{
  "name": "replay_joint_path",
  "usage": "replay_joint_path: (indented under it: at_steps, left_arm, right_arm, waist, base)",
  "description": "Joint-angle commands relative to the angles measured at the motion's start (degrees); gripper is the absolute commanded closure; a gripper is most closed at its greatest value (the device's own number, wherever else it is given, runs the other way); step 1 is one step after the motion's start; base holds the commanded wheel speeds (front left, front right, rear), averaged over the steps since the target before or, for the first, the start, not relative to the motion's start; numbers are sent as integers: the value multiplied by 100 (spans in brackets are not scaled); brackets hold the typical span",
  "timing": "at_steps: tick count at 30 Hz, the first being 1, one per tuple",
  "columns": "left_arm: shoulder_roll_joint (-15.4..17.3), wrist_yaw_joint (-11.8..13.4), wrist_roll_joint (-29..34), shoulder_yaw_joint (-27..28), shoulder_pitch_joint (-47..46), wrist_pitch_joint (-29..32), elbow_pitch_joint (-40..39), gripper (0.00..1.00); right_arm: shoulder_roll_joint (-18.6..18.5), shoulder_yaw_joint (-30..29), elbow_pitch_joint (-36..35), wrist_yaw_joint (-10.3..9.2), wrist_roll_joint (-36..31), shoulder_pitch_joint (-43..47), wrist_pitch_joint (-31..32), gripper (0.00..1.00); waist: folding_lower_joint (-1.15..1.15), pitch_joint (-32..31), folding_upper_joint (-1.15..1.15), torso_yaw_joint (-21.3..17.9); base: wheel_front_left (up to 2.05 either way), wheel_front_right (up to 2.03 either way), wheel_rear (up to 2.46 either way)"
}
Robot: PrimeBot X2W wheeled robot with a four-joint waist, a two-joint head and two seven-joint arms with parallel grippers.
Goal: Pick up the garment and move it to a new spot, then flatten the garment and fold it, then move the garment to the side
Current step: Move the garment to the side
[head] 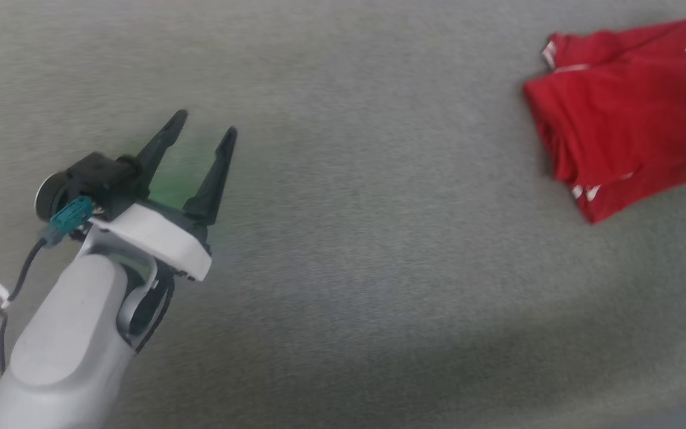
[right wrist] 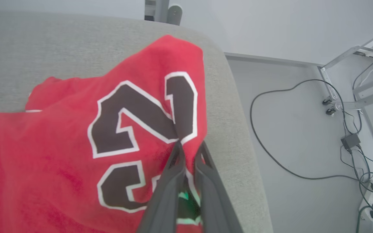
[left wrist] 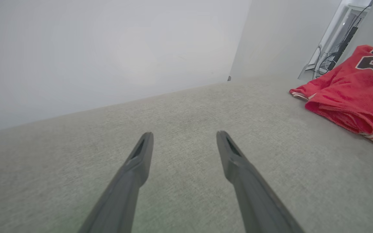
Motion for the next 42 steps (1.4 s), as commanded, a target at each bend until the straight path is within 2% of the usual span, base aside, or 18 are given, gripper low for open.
replay_joint_path:
  at_steps: [1, 5, 11, 23, 24, 25, 26, 27, 28, 29, 38, 42]
  left_arm:
    - [26, -13, -26, -47, -110, 10, -28, 0]
    - [126, -14, -38, -278, -387, 94, -67, 0]
    - [218, -14, -47, -544, -693, 161, -87, 0]
    - [337, -8, -166, -894, -1078, 109, 54, 0]
    - [351, -7, -175, -903, -1097, 98, 75, 0]
    - [368, -6, -183, -911, -1111, 84, 97, 0]
    - [386, 0, -178, -918, -1122, 61, 120, 0]
    - [386, 0, -178, -918, -1122, 61, 120, 0]
    - [394, 0, -201, -900, -1122, 46, 149, 0]
    - [392, 0, -226, -885, -1118, 26, 175, 0]
    - [410, 52, -324, -672, -928, -169, 241, 0]
    - [369, 31, -404, -508, -727, -226, 174, 0]
  right_arm:
    - [-3, 14, 82, -2, -65, -140, -117, 100]
    - [-46, 5, 666, -2, -320, -572, -640, 100]
    - [-104, -121, 1383, -2, -746, -1005, -1330, 100]
    - [120, -696, 2850, -2, -1522, -1549, -2119, 100]
    - [122, -727, 2943, -2, -1594, -1589, -2153, 85]
    - [134, -758, 3042, -2, -1658, -1629, -2197, 65]
    - [177, -794, 3123, -2, -1698, -1661, -2219, 51]
    - [177, -794, 3123, -2, -1698, -1661, -2219, 51]
    - [205, -829, 3215, -1, -1760, -1698, -2238, 7]
    - [212, -850, 3277, -1, -1822, -1729, -2251, 0]
    - [398, -940, 3510, -2, -2046, -1969, -2415, 0]
    - [604, -868, 3453, -2, -1917, -2012, -2611, 0]
  waist:
    - [0, 208, 0, -236]
    - [0, 429, 0, -513]
    - [0, 670, 0, -649]
    - [0, 962, 0, -471]
    - [0, 967, 0, -446]
    - [0, 966, 0, -423]
    - [0, 960, 0, -400]
    - [0, 960, 0, -400]
    - [0, 952, 0, -381]
    - [0, 938, 0, -365]
    - [0, 593, 0, -261]
    - [0, 350, 0, -180]
  base:
    - [0, 0, 0]
    - [0, 0, 0]
    - [0, 0, 0]
    - [0, 0, 0]
    - [0, 0, 0]
    - [0, 0, 0]
    - [0, 0, 0]
    - [0, 0, 0]
    - [0, 0, 0]
    - [0, 0, 0]
    - [0, 0, 0]
    - [0, 0, 0]
